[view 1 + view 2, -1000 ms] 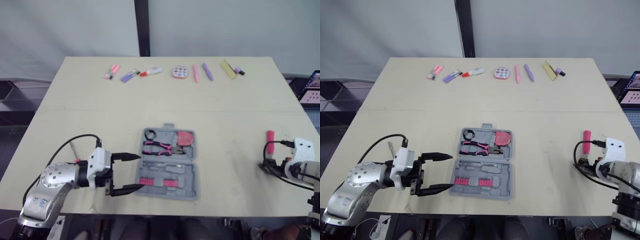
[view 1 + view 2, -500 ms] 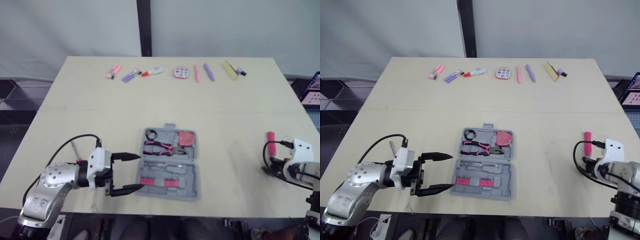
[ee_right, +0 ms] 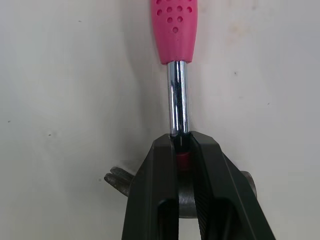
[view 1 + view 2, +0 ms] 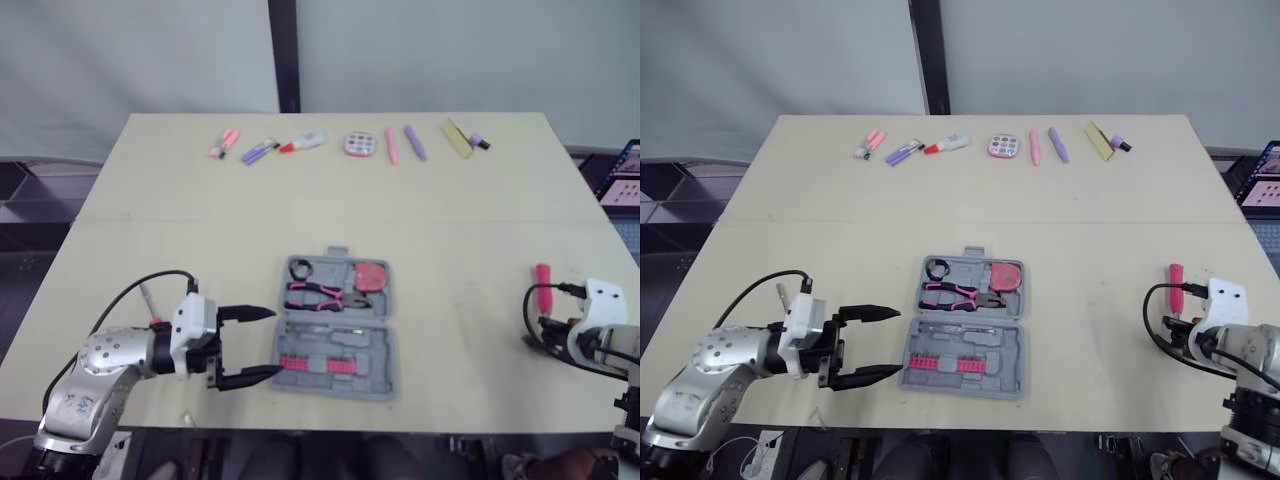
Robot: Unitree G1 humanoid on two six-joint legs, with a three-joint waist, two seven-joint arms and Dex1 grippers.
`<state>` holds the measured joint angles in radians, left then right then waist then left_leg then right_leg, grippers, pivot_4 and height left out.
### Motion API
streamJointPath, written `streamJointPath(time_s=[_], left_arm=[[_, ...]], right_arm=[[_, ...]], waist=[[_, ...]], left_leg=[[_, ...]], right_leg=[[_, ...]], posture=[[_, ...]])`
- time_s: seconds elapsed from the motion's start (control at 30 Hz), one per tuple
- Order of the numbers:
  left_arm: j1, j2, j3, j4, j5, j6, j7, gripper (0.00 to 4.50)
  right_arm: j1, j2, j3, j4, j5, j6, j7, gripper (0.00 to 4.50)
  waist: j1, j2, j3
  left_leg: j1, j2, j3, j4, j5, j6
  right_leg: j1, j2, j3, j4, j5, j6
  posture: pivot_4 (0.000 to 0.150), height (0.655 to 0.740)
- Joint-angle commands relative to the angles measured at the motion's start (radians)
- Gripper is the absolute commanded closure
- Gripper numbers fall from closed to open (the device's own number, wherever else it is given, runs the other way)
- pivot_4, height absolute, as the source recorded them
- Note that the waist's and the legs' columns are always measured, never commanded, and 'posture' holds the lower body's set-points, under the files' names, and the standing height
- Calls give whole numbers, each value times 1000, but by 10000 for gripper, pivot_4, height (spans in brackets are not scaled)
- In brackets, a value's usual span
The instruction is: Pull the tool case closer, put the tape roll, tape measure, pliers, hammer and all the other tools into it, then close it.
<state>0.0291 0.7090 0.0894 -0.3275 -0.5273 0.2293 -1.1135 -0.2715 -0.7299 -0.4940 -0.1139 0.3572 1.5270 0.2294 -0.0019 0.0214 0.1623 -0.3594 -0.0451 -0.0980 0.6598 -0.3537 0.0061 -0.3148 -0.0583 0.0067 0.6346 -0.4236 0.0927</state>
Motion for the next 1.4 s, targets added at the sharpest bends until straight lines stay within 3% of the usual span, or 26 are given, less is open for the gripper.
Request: streamJointPath(time_s=[0.03,0.1,0.33,0.6,0.77,1.03,1.4], left_arm=[[4,33,58,19,-37,-1,-35,0],[3,55,71,40,-39,-9,-68,0],[22,110,143,92,-51,-38,-154,0],[94,163,229,100,-39,-87,-219,0],[208,166,278,61,-15,-103,-199,0],[302,134,312,48,12,-143,-150,0],[345,101,304,35,29,-153,-103,0]], right_arm=[[-4,-121,71,-171,69,80,79,44458],[12,-202,134,-246,138,87,129,44458],[-17,-473,333,-525,378,87,314,44458],[-310,-588,603,-696,498,75,455,44458],[-578,-539,864,-739,466,46,534,44458],[-828,-373,1221,-682,350,50,525,44458],[-945,-174,1387,-576,319,87,468,44458]], waist=[[0,1,-1],[-1,1,-1],[0,0,0],[-3,-1,1],[-11,-2,1],[-21,-4,1],[-33,-4,1]], left_leg=[[-3,0,1,1,0,0],[-9,0,1,4,0,0],[-11,1,0,5,0,0],[-11,0,0,4,0,0],[-12,1,0,4,0,0],[-14,0,0,5,0,0],[-14,0,0,4,0,0]], right_leg=[[-5,0,0,4,0,0],[-12,0,0,10,0,0],[-13,0,-1,10,0,0],[-14,-2,-1,8,0,0],[-16,-2,-1,8,0,0],[-23,-3,-2,12,0,0],[-28,-4,-3,24,0,0]], posture=[[1500,7336],[1500,7336],[1500,7336],[1500,7336],[1500,7336],[1500,7336],[1500,7336]])
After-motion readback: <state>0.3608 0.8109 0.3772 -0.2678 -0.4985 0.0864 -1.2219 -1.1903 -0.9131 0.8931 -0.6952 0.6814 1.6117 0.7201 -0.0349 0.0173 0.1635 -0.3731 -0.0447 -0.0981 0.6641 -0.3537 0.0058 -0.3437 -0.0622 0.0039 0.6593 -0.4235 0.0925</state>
